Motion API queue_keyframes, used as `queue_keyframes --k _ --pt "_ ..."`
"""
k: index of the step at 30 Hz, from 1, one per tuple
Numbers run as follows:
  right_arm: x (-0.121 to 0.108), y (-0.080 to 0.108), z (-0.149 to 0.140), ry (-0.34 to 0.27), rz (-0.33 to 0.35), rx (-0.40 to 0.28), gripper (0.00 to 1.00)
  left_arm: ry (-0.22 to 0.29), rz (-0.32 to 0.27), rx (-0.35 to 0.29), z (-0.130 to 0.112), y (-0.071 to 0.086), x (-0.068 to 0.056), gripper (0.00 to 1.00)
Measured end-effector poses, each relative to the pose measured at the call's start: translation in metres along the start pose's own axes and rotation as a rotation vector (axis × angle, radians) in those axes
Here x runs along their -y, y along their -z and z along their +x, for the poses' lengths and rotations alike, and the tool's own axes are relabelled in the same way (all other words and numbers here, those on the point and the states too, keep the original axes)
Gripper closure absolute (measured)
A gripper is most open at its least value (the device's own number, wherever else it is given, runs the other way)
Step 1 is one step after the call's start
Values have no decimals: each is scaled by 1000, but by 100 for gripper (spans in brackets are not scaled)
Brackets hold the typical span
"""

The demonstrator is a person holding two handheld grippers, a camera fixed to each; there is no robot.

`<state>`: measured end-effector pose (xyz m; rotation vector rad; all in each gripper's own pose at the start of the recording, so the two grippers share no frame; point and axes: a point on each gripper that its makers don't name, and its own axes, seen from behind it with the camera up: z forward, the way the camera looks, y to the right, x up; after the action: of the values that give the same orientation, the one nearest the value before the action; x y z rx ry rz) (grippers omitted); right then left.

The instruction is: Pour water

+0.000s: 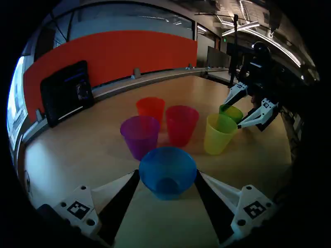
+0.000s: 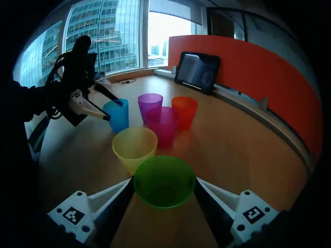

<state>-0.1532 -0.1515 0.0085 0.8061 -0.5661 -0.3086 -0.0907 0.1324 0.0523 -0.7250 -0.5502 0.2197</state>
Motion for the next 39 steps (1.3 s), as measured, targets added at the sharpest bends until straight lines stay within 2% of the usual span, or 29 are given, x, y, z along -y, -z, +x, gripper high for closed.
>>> queue_keyframes --k 13,19,25,29,39 --pt "-3 0 0 -5 -2 -6 1 -12 -3 12 0 -7 -3 5" --pt "-2 0 0 -5 -2 -8 1 -11 3 10 1 -9 -3 10" --pt "-2 1 0 -5 -5 -9 1 -20 6 10 2 -9 -3 11" --pt "-1 1 1 -6 -3 -10 7 -18 5 3 4 -8 -4 11" --pt "-4 7 2 8 -30 -18 8 13 8 -58 26 6 -6 11"
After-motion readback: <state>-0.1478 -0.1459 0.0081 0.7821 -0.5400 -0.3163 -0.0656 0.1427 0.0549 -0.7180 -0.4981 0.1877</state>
